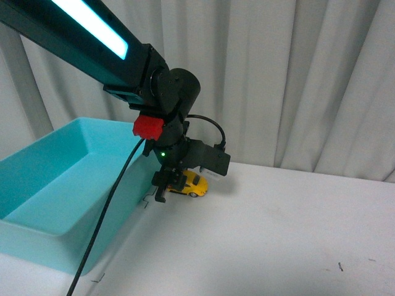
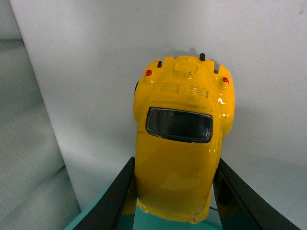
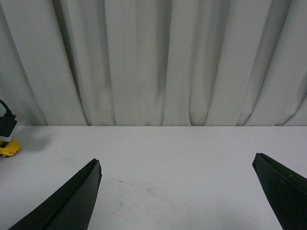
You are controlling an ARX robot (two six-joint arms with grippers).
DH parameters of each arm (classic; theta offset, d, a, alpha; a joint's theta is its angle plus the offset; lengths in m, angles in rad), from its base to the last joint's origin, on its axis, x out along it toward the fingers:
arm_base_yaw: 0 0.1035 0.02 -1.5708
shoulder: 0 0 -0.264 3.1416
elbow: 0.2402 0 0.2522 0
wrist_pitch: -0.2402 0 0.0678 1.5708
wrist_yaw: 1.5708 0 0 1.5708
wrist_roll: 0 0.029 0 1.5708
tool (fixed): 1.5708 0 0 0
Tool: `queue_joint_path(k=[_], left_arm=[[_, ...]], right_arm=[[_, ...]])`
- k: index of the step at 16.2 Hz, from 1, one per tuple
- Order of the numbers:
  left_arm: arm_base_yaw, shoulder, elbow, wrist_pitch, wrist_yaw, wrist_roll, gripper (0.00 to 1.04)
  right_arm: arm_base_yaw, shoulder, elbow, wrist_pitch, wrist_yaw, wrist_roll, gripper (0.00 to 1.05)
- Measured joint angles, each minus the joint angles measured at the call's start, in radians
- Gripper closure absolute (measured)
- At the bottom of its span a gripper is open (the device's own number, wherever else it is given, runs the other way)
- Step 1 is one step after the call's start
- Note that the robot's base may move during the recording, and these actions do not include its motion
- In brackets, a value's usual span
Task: Wind up and store yellow beetle toy
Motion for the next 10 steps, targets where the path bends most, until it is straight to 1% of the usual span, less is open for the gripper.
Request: queue_joint_path(k=[2, 3, 4, 5, 6, 7, 8, 10], left_arm=[[-0.011, -0.044, -0.05, -0.016, 0.099, -0.078, 0.65], [-0.018, -0.079, -0.089, -0.011, 0.164, -0.123, 0.65], [-0.023, -0.126, -0.137, 0.025, 0.236, -0.179, 0.65], [-0.018, -0.23, -0.206, 0.068, 0.354, -0.264, 0.65], [0.003, -0.318, -0.246, 0.108, 0.43, -0.326, 0.65], [0.039, -0.409, -0.277, 0.146, 0.491, -0.386, 0.65], [0.089, -0.495, -0.299, 0.193, 0.529, -0.447, 0.66], [0.239, -0.595, -0.325, 0.286, 0.541, -0.599, 0.66]], right_arm=[[0.0, 0.0, 0.0, 0.0, 0.0, 0.0, 0.07], [0.0, 0.0, 0.0, 0.0, 0.0, 0.0, 0.07], [0.0, 0.0, 0.0, 0.0, 0.0, 0.0, 0.07], [0.0, 0.0, 0.0, 0.0, 0.0, 0.0, 0.07], [0.0, 0.0, 0.0, 0.0, 0.0, 0.0, 0.07], [0.0, 0.0, 0.0, 0.0, 0.0, 0.0, 0.07], [0.0, 0.0, 0.0, 0.0, 0.0, 0.0, 0.07], [0.0, 0.0, 0.0, 0.0, 0.0, 0.0, 0.07]])
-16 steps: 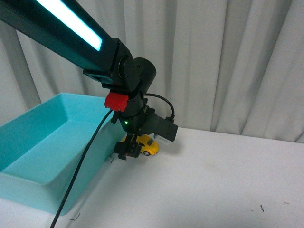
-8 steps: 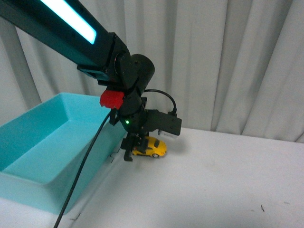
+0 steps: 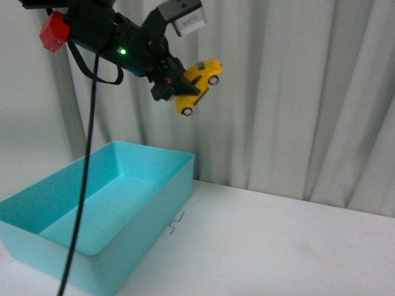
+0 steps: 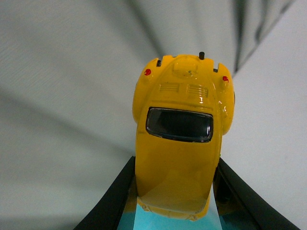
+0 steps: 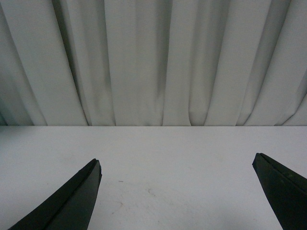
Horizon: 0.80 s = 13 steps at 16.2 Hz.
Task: Wind up and store yellow beetle toy
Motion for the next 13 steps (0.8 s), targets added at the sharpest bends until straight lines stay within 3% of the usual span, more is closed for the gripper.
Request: queue_joint_path(k=[2, 4, 9, 13], left_arm=[[0.147, 0.04, -0.007, 0.034, -0.116, -0.176, 0.66], [0.224, 0.101, -0.043, 0.023, -0.233, -0.296, 0.66], [0.237, 0.24, -0.078, 0.024, -0.401, -0.368, 0.66], [0.237, 0.323, -0.08, 0.032, -0.474, -0.383, 0.66]], right_arm=[[0.0, 0.0, 0.0, 0.0, 0.0, 0.0, 0.07], [0.0, 0.0, 0.0, 0.0, 0.0, 0.0, 0.07], [0.0, 0.0, 0.0, 0.0, 0.0, 0.0, 0.07], [0.0, 0.0, 0.0, 0.0, 0.0, 0.0, 0.07]])
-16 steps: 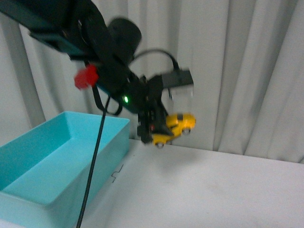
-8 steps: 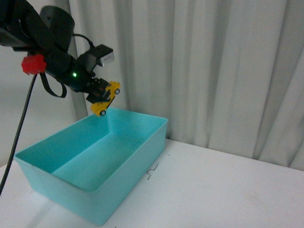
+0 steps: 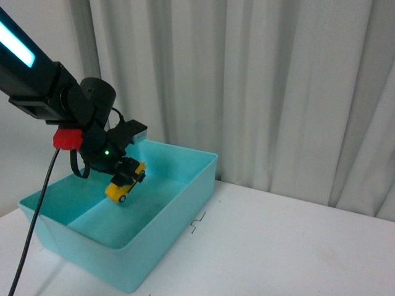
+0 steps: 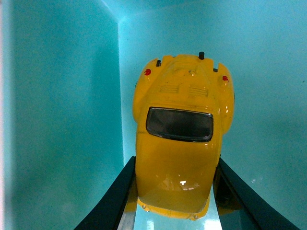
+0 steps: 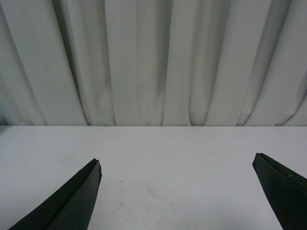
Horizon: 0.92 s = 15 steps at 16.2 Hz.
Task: Wind up and store yellow beetle toy
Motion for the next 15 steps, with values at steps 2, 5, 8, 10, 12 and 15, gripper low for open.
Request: queue_joint_path(k=[2, 5, 8, 10, 12, 15], left_arm=[[0.0, 0.019, 0.0, -0.022, -0.006, -0.023, 0.66], [-0.011, 0.026, 0.0, -0.084, 0.019, -0.071, 0.66], [-0.026, 0.008, -0.027, -0.097, 0.111, -0.111, 0.15], [-0.004, -0.078, -0.092, 0.004, 0.156, -0.124, 0.07], [0.035, -0.226, -0.163, 0.109, 0.186, -0.132, 0.07], [0.078, -0.461, -0.404, 0.446, 0.298, -0.196, 0.13]], right_arm=[[0.0, 0.0, 0.0, 0.0, 0.0, 0.0, 0.07], [0.0, 0.0, 0.0, 0.0, 0.0, 0.0, 0.07], [0.0, 0.0, 0.0, 0.0, 0.0, 0.0, 0.07], [0.0, 0.0, 0.0, 0.0, 0.0, 0.0, 0.07], [0.0, 0.0, 0.0, 0.0, 0.0, 0.0, 0.07], [0.0, 0.0, 0.0, 0.0, 0.0, 0.0, 0.07]])
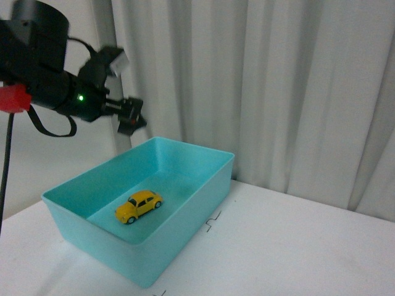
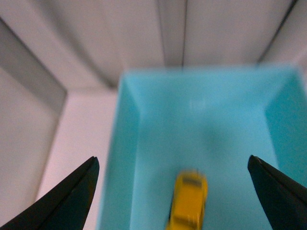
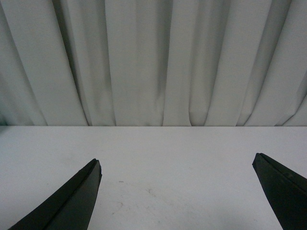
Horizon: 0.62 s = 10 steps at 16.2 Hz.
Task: Wind up and store yellow beetle toy
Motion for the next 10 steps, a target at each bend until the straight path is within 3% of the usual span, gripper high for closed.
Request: queue_joint_path(k=[3, 4, 6, 7, 8, 10], left_arm=[[-0.07, -0.141, -0.33, 0.525, 0.017, -0.196, 0.42], [-0.105, -0.184, -0.422, 0.621, -0.004, -0.226, 0.53], [-0.129, -0.225, -0.484, 0.666, -0.018, -0.242, 0.62], [-0.146, -0.287, -0.554, 0.687, -0.049, -0.251, 0.74], [-0.18, -0.379, -0.667, 0.69, -0.102, -0.267, 0.98], [-0.267, -0.633, -0.856, 0.622, -0.186, -0.27, 1.03]], right_arm=[[0.0, 0.0, 0.0, 0.0, 0.0, 0.0, 0.07], [0.0, 0.0, 0.0, 0.0, 0.0, 0.0, 0.07], [0.0, 0.0, 0.0, 0.0, 0.0, 0.0, 0.07], [0.0, 0.0, 0.0, 0.0, 0.0, 0.0, 0.07], [0.0, 0.0, 0.0, 0.0, 0.0, 0.0, 0.07], [0.0, 0.0, 0.0, 0.0, -0.001, 0.0, 0.07]])
